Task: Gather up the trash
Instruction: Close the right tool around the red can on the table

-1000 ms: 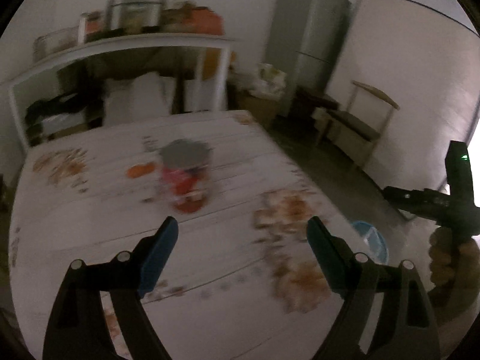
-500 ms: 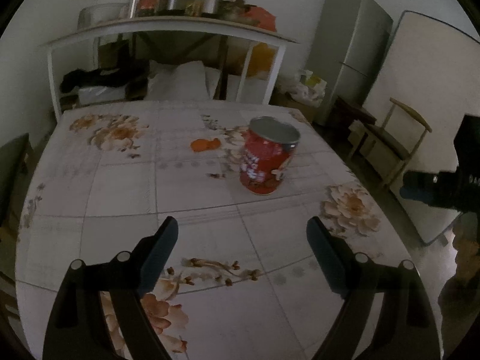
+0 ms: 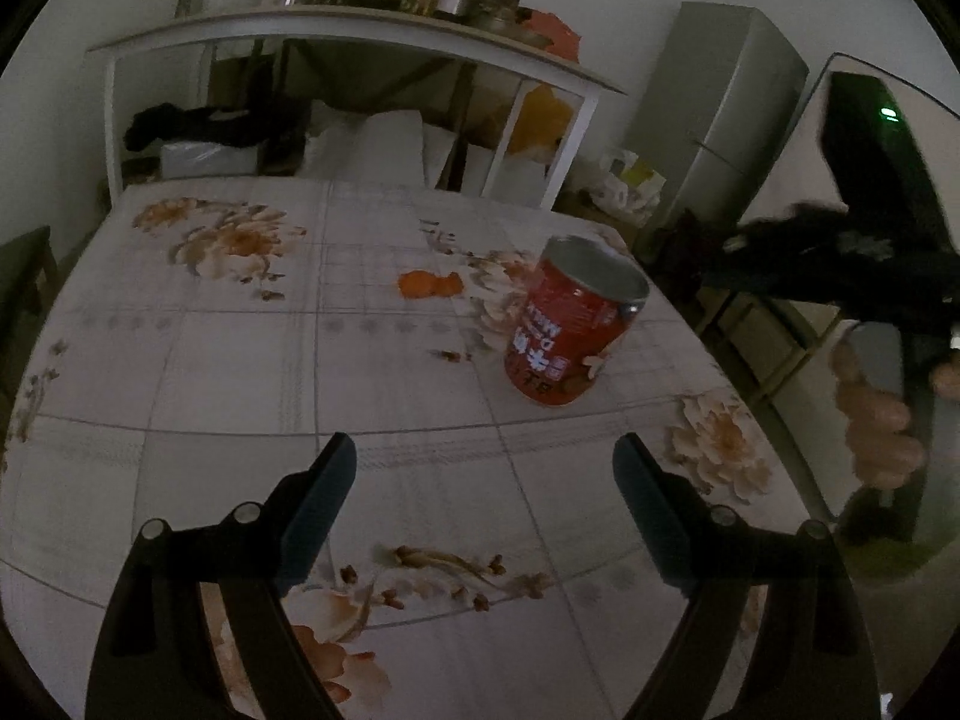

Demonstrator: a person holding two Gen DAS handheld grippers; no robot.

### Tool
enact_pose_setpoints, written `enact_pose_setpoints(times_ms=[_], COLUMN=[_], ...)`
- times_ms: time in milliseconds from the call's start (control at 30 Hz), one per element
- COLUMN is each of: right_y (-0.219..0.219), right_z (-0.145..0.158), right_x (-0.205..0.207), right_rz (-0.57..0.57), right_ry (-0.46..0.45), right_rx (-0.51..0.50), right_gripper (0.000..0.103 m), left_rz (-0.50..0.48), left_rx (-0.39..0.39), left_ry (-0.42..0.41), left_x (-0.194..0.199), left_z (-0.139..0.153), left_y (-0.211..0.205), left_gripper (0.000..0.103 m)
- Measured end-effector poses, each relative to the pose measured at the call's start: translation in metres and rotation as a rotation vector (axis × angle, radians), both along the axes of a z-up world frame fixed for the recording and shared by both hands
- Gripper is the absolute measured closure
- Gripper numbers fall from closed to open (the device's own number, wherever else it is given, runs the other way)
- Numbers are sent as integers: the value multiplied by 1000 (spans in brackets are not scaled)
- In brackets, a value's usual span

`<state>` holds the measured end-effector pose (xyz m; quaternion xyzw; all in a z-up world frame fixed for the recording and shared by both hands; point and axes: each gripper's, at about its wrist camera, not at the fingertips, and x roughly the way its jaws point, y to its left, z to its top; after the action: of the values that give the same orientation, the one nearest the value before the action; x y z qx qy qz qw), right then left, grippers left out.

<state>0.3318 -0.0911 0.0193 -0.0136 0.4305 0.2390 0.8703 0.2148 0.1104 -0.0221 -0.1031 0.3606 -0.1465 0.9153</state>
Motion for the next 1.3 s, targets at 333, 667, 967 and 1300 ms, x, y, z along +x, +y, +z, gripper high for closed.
enact_pose_setpoints(times_ms=[333,667,967,1300], right_y=[24,4,-56,-94], right_z=[-27,-26,-47,-67], right_x=[13,8,-18,-54], right_rz=[6,-41,-85,-179], right_ry=[-41,51,356,421], right_rx=[-146,-30,360,433], right_gripper=[35,41,41,38], left_rz=[31,17,-36,-94], left_rx=[-16,-35,-38,-39], left_ry=[36,36,36,49], left_x=[-1,-10,-27,-36], left_z=[-13,-15,-16,-17], left_y=[21,25,10,-19], left_gripper=[18,18,18,18])
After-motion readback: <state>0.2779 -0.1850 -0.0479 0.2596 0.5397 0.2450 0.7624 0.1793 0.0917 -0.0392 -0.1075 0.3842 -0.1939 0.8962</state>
